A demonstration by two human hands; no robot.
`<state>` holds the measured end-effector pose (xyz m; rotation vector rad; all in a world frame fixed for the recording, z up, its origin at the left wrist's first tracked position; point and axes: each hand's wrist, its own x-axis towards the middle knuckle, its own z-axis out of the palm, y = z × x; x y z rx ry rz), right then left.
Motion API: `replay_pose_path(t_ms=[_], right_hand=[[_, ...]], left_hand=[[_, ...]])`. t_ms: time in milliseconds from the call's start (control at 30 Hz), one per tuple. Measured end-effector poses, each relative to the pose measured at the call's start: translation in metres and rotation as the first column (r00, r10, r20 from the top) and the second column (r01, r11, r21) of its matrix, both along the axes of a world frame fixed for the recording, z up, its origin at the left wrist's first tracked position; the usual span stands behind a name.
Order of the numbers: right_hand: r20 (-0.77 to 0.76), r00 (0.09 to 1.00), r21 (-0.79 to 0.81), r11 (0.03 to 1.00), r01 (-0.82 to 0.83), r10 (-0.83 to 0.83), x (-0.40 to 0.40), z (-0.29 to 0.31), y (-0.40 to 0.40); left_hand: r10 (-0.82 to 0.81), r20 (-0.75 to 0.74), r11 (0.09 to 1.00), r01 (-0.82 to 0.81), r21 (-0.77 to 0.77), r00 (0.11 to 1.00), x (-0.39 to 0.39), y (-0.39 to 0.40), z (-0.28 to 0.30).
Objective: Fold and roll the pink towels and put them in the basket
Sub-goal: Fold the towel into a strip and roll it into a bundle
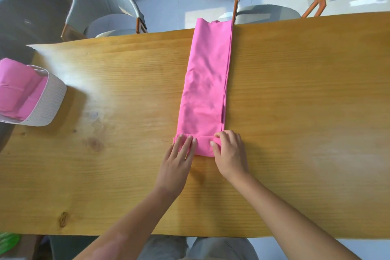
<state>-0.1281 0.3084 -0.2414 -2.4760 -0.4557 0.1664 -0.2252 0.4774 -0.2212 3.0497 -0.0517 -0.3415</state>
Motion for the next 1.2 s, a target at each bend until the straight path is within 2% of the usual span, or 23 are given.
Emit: replay_pose_path(t_ms=[67, 167, 233, 333, 467, 567, 667, 767, 867, 967, 1033, 1133, 1167, 1200], right_hand=[[0.178, 0.973, -0.06, 0.988, -0.139, 0.148, -0.002, -0.002, -0.003], [0.211, 0.893, -0.198, 0.912, -0.358, 0.397, -0.002, -0.009, -0.008], [0.213, 0.877, -0.227, 0.895, -0.384, 0.431, 0.005, -0.014, -0.008], [0.19, 0.881, -0.177, 0.897, -0.404, 0.434, 0.025, -0.011, -0.005], [0.054, 0.892, -0.131, 0.889, -0.44, 0.449, 0.048, -0.002, 0.0], [-0.146, 0.891, -0.032, 0.899, -0.437, 0.429, 0.062, 0.007, 0.005], [-0.4, 0.856, 0.033, 0.938, -0.345, 0.328, 0.07, 0.013, 0.002], [-0.476, 0.841, 0.092, 0.966, -0.243, 0.257, 0.068, 0.015, -0.003], [-0.363, 0.923, 0.136, 0.987, -0.083, 0.127, 0.058, 0.014, -0.004], [-0.053, 0.987, 0.033, 0.988, -0.152, 0.153, 0.042, 0.01, -0.006], [0.101, 0.958, -0.081, 0.962, -0.262, 0.27, 0.033, 0.006, -0.011], [0.175, 0.911, -0.237, 0.914, -0.328, 0.372, 0.029, -0.001, -0.02], [0.179, 0.905, -0.274, 0.903, -0.331, 0.387, 0.03, -0.002, -0.02], [0.176, 0.902, -0.3, 0.894, -0.332, 0.395, 0.031, -0.004, -0.02]], left_hand=[[0.015, -0.018, 1.0, -0.015, -0.002, 1.0, 0.01, 0.0, 0.002], [0.028, -0.039, 1.0, -0.028, -0.008, 0.999, 0.028, 0.002, 0.004], [0.023, -0.037, 0.999, -0.023, -0.024, 0.999, 0.041, 0.005, 0.005], [0.043, -0.036, 0.996, -0.046, -0.08, 0.998, 0.061, 0.011, 0.006], [0.16, -0.04, 0.959, -0.164, -0.231, 0.986, 0.071, 0.023, 0.006], [0.232, -0.063, 0.907, -0.239, -0.348, 0.971, 0.068, 0.031, 0.005], [0.245, -0.111, 0.872, -0.269, -0.41, 0.963, 0.065, 0.032, 0.006], [0.249, -0.138, 0.845, -0.285, -0.452, 0.959, 0.059, 0.028, 0.006], [0.345, -0.152, 0.785, -0.374, -0.493, 0.926, 0.053, 0.025, 0.004], [0.466, -0.175, 0.684, -0.479, -0.551, 0.867, 0.054, 0.02, 0.003], [0.546, -0.198, 0.609, -0.548, -0.573, 0.814, 0.058, 0.017, 0.004], [0.64, -0.213, 0.518, -0.619, -0.59, 0.738, 0.069, 0.018, 0.006], [0.657, -0.183, 0.525, -0.618, -0.585, 0.731, 0.07, 0.018, 0.009], [0.644, -0.102, 0.593, -0.579, -0.56, 0.758, 0.07, 0.019, 0.011]])
